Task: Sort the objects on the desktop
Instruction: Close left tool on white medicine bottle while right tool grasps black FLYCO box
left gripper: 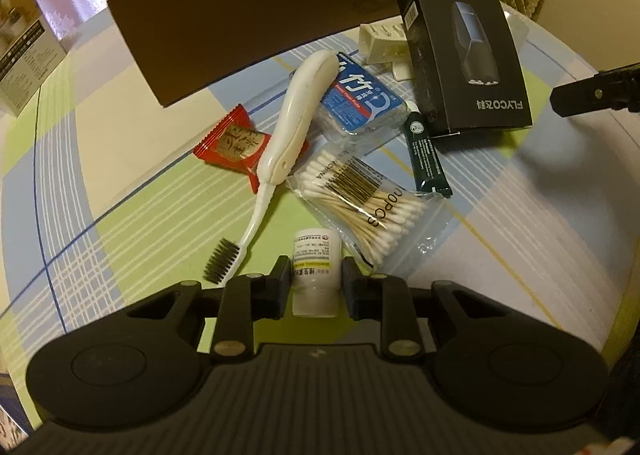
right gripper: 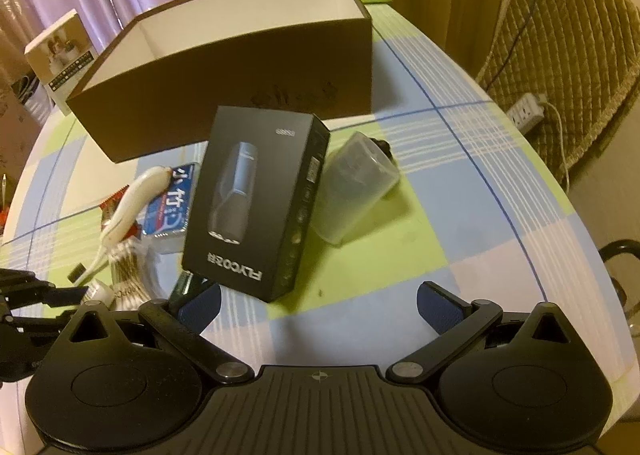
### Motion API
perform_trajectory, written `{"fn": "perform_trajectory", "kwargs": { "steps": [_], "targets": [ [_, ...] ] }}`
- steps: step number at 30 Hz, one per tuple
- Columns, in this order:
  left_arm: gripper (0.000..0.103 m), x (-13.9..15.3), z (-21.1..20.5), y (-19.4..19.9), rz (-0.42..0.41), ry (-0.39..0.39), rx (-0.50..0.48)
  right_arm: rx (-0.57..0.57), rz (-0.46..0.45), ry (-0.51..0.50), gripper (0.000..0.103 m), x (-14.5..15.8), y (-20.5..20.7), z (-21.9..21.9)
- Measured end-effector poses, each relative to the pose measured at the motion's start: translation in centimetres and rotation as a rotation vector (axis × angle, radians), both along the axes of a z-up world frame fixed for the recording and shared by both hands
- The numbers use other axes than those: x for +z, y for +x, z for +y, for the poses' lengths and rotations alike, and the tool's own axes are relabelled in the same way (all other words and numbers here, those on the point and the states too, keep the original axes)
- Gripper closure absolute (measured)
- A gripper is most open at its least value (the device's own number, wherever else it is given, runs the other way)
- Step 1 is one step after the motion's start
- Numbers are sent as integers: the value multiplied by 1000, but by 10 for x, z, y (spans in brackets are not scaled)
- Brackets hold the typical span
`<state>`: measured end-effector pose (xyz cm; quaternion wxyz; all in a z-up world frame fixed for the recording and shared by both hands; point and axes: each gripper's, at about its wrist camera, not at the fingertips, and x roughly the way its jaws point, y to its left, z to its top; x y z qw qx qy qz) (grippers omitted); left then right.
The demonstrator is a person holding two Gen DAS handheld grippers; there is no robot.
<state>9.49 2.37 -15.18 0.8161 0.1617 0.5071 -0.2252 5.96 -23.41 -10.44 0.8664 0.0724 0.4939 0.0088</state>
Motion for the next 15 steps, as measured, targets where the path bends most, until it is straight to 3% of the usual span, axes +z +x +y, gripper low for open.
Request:
{"fn": "perform_trajectory", "kwargs": {
  "steps": [10,15],
  "targets": [
    [81,18,24,-2,-20,-76,119,36,-54,18,2,-2,18,29],
    [81,31,37,5,-53,-96,159,-5,-94,5,2,-7,31,47]
  ]
}}
